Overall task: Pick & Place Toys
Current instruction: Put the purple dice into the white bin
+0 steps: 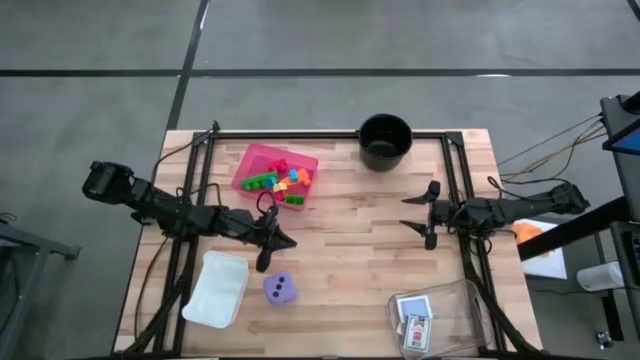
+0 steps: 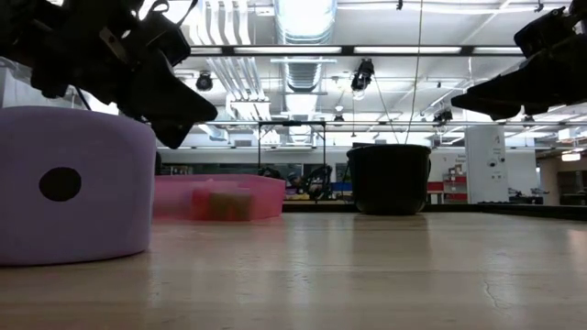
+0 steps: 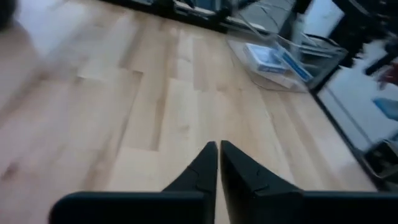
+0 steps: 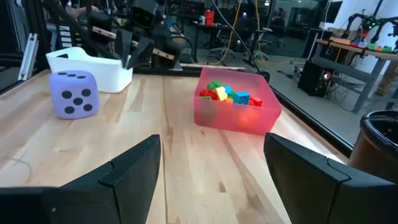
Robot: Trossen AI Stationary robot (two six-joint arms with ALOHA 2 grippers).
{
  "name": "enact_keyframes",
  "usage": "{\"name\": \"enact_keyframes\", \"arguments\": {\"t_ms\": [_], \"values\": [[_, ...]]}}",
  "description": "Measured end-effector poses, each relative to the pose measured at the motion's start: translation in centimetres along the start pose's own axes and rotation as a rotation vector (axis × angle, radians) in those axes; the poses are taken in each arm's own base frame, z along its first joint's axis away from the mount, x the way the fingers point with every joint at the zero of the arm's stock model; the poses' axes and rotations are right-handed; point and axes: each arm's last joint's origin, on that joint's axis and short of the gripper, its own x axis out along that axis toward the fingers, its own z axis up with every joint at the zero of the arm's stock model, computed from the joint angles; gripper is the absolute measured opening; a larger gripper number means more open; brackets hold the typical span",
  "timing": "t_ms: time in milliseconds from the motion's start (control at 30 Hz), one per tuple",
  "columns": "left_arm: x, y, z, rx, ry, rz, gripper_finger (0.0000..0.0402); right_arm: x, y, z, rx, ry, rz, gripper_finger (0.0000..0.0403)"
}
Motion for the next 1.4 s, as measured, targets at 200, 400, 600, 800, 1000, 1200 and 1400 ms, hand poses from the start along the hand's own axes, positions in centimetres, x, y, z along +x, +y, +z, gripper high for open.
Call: {"name": "enact_keyframes", "arguments": {"t_ms": [200,400,600,800,1000,1200,1400], "values": [[0.2,-0.6,0.3,-0.037,0.065,-0.096,0.0125,0.0,0.0,0.0,0.0,-0.001,0.0,0.0285],[0.8,-1.8,1.9,-0.103,0.23,-0.009,0.0252,0.0,0.0,0.1,0.001,-0.004,0.001,0.0285],[0.6,-5.3,4.9,-0.007,0.335,0.015,0.0305,0.0,0.0,0.1,0.001,-0.004,0.001,0.0285],[-0.7,-9.6,6.5,0.103,0.351,0.031,0.0296,0.0,0.0,0.1,0.001,-0.004,0.001,0.0285],[-2.2,-12.5,5.4,0.089,0.32,0.123,0.0281,0.0,0.0,0.1,0.001,-0.004,0.001,0.0285],[-2.7,-14.7,3.0,0.151,0.316,0.153,0.0281,0.0,0.0,0.1,0.001,-0.004,0.002,0.0285],[-0.4,-16.0,0.3,0.257,0.401,0.184,0.0281,0.0,0.0,0.1,0.001,-0.005,0.002,0.0285]]}}
